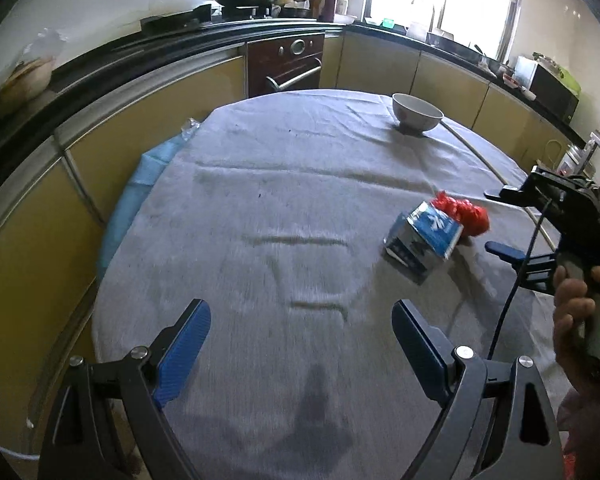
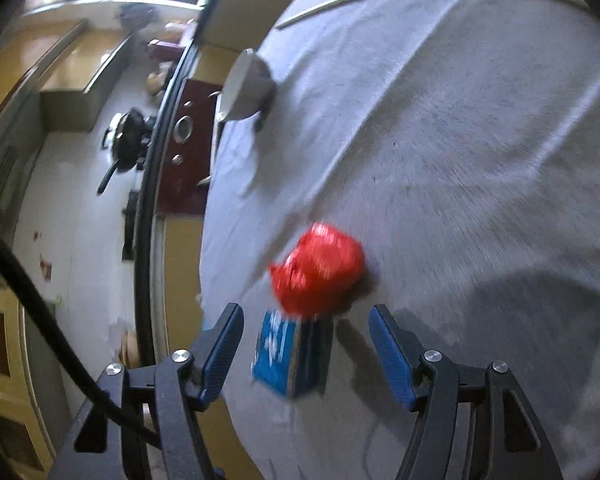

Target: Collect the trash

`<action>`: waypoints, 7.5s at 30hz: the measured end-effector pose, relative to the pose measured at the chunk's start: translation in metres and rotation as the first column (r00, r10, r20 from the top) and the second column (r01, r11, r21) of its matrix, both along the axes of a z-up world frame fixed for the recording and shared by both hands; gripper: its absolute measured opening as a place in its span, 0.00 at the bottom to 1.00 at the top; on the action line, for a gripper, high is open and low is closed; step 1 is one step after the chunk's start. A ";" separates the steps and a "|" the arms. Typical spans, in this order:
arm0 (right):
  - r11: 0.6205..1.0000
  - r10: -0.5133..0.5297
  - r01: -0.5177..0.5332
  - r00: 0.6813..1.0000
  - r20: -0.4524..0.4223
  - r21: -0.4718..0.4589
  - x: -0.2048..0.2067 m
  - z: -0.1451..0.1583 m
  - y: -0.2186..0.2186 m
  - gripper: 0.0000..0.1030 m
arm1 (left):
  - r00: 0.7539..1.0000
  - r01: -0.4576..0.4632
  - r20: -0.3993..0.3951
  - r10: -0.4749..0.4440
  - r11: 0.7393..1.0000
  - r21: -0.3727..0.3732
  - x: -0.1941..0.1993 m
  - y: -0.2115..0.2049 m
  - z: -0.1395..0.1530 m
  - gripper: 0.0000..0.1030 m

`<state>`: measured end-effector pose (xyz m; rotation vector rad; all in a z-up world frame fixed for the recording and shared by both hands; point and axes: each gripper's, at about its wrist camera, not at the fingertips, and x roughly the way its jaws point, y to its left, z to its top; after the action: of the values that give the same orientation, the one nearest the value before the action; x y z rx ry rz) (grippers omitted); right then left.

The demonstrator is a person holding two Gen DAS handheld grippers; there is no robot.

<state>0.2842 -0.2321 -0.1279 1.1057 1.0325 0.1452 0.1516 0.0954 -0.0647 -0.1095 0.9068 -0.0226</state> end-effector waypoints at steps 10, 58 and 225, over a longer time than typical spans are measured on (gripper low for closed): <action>0.989 0.025 -0.031 0.999 -0.043 -0.145 0.046 0.000 0.026 0.46 | 0.998 0.057 0.017 -0.058 0.998 0.014 0.041 -0.005 0.001 0.89; 0.980 -0.017 0.080 0.944 0.330 -0.179 -0.230 0.096 -0.090 0.37 | 0.957 0.288 0.031 -0.288 0.958 0.004 -0.023 -0.117 0.031 0.58; 0.542 0.483 0.177 0.735 0.476 -0.822 -0.426 0.260 0.134 0.70 | 0.898 -0.117 0.439 0.005 0.966 0.230 -0.239 -0.009 0.168 0.91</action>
<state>-0.1418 -0.0983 0.1324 -0.0093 0.4039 0.1582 -0.0871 0.0861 0.1037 0.1028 0.4491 0.1237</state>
